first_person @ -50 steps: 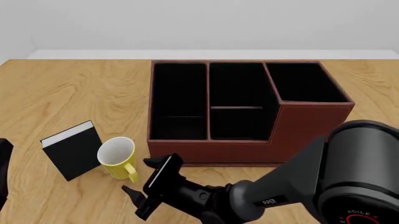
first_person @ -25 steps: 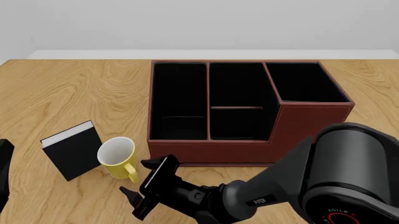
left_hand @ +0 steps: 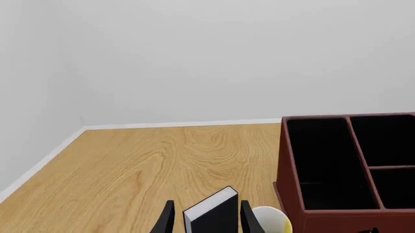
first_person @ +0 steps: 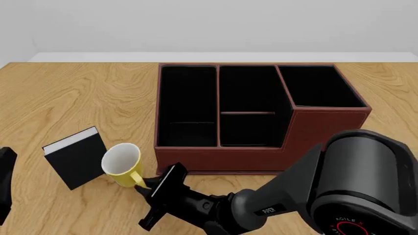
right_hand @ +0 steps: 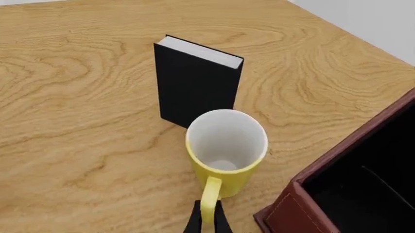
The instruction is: Pick up the yellow and white mug and place it to the right of the caddy.
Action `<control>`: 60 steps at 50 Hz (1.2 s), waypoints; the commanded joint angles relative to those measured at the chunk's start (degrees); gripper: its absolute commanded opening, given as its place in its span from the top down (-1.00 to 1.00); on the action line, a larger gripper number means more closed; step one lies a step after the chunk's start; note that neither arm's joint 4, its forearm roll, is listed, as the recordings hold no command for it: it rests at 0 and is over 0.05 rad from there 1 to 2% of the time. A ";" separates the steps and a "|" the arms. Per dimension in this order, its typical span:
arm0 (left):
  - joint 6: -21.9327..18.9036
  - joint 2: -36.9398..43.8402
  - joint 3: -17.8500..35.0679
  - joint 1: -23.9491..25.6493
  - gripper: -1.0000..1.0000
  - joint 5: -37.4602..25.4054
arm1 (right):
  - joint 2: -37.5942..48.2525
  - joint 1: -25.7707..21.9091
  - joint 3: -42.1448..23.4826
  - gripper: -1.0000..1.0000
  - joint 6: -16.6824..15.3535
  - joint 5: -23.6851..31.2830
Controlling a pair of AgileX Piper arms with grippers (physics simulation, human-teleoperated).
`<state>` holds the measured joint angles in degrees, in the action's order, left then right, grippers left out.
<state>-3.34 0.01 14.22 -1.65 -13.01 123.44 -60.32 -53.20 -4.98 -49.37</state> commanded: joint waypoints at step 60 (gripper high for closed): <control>-2.08 0.00 9.52 -0.11 -1.00 -5.69 | -31.02 -0.90 23.55 1.00 -8.32 -4.85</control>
<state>-5.19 0.01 21.71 -2.23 -17.29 98.85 -63.65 -34.45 -13.26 -52.05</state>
